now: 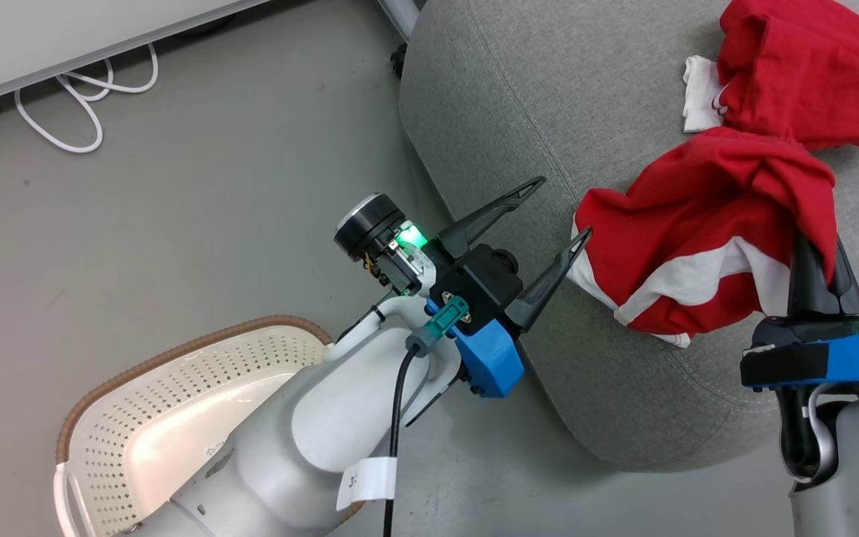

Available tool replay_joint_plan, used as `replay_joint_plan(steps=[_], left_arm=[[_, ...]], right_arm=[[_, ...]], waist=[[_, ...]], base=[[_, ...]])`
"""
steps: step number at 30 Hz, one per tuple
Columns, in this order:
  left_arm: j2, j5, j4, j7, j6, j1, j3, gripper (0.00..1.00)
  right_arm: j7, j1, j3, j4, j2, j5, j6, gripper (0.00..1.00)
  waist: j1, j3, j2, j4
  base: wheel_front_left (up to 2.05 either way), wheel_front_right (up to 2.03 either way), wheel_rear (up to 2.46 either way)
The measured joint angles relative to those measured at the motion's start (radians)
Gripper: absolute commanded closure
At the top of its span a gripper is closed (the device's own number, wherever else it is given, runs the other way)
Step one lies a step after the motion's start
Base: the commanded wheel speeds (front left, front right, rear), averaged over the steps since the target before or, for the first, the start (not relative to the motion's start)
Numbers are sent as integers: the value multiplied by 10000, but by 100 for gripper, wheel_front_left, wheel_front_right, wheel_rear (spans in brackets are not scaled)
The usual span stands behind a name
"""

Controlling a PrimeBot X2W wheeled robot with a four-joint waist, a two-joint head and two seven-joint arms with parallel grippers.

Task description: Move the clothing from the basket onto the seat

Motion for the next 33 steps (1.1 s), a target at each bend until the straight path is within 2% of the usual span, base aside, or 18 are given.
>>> replay_joint_plan(steps=[9, 18, 23, 27, 33], left_arm=[[2, 13, -27, 0, -17, -109, 52, 0], [25, 211, -46, 2, -8, -384, 184, 0], [77, 364, -27, 0, -10, -662, 188, 0], [136, 464, 31, -2, -27, -988, 138, 0], [180, 635, 42, -8, -46, -1475, 65, 0]], right_arm=[[0, -238, 61, -82, -2, -17, 0, 100], [0, -1943, 355, -633, -715, -54, 0, 100], [-2, -3333, -12, -913, -1306, 50, 0, 100], [0, -4465, -548, -984, -2171, 40, 0, 100], [-4, -5823, -2010, -738, -3572, 48, 0, 100]], waist=[[0, 140, 0, 74], [0, 714, 0, 97], [0, 1281, 0, 181], [1, 1818, 0, 317], [1, 2633, 0, 593]], base=[[0, 0, 0], [0, 0, 0], [0, 0, 0], [0, 0, 0], [0, 0, 0]])
